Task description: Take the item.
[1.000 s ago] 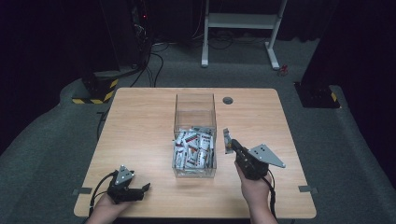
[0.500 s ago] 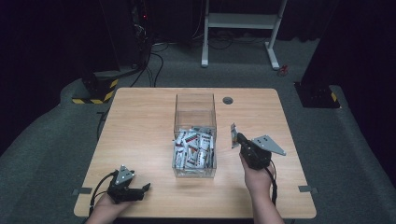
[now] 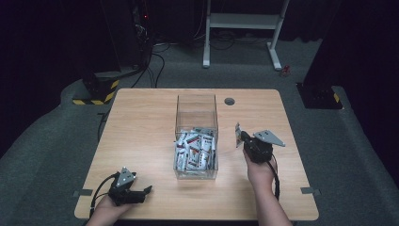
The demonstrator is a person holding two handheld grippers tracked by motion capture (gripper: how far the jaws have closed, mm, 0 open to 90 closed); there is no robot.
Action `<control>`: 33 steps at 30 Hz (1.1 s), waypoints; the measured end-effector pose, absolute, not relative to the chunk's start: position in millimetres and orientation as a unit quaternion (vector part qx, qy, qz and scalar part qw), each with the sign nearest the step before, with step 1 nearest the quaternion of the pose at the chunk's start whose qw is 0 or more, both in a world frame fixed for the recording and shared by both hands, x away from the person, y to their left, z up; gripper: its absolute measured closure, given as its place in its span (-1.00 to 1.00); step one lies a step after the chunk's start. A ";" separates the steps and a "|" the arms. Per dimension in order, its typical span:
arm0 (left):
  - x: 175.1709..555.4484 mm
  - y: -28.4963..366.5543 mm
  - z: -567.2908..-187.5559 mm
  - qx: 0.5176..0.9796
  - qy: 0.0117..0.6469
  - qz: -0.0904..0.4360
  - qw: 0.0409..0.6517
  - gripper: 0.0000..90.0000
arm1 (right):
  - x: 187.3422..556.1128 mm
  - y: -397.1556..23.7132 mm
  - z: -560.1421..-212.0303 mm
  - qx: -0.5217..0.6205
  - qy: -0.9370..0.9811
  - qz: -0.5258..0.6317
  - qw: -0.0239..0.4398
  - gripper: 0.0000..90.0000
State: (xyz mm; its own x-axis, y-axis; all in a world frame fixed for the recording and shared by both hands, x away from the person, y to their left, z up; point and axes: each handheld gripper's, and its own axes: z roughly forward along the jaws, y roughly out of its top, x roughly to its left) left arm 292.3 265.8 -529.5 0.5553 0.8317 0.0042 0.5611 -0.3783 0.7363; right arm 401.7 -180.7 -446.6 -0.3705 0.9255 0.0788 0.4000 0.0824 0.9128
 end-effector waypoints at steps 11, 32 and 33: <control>292.5 266.2 -529.2 0.809 0.429 0.194 0.352 -0.68 | 415.6 -185.8 -459.9 0.504 0.689 0.445 0.269 1.00; 292.6 266.2 -529.3 0.809 0.429 0.194 0.352 -0.68 | 427.7 -188.4 -478.7 0.521 0.693 0.434 0.246 1.00; 292.3 265.8 -529.6 0.807 0.432 0.188 0.356 -0.68 | 429.1 -188.1 -480.3 0.523 0.694 0.428 0.248 0.99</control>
State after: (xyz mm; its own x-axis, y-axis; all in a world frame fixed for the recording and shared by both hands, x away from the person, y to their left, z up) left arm 292.3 265.8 -529.6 0.5553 0.8317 -0.0041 0.5636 -0.3726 0.7372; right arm 429.1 -188.1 -480.3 -0.3292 0.9385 0.1042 0.5135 0.0853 0.8538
